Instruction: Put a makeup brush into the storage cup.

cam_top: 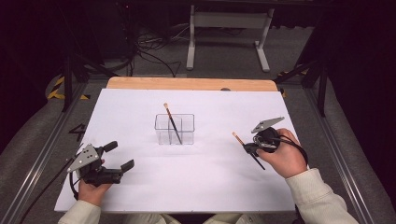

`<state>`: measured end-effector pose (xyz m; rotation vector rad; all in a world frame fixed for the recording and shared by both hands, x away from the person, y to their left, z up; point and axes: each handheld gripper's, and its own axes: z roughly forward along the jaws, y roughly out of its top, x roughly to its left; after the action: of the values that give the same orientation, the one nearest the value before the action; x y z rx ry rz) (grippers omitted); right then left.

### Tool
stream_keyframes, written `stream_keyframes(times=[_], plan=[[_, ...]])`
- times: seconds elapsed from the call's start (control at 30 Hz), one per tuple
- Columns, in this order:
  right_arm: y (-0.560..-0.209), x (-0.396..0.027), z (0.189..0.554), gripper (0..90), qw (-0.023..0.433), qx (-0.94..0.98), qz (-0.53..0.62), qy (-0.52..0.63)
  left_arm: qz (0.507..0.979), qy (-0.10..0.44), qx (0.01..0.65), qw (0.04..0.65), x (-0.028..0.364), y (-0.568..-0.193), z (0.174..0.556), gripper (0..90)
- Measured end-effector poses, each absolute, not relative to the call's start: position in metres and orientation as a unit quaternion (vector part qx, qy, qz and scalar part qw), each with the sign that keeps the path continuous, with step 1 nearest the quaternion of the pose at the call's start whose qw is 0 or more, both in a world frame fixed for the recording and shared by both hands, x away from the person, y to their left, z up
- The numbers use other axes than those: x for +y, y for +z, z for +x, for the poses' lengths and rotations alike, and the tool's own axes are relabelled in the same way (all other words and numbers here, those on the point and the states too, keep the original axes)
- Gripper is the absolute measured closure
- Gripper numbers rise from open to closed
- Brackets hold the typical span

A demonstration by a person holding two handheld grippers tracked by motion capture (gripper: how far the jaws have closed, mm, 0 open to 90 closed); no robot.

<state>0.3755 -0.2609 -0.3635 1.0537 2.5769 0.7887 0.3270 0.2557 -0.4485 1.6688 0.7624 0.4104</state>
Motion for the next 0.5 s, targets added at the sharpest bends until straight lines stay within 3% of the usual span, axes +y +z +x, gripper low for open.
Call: stream_keyframes(times=[0.5], plan=[[-0.3511, -0.2631, 0.3665, 83.6, 0.175, 0.853, 0.327, 0.368, 0.715, 0.177, 0.323, 0.594, 0.2564, -0.4481, 0.3269, 0.9]])
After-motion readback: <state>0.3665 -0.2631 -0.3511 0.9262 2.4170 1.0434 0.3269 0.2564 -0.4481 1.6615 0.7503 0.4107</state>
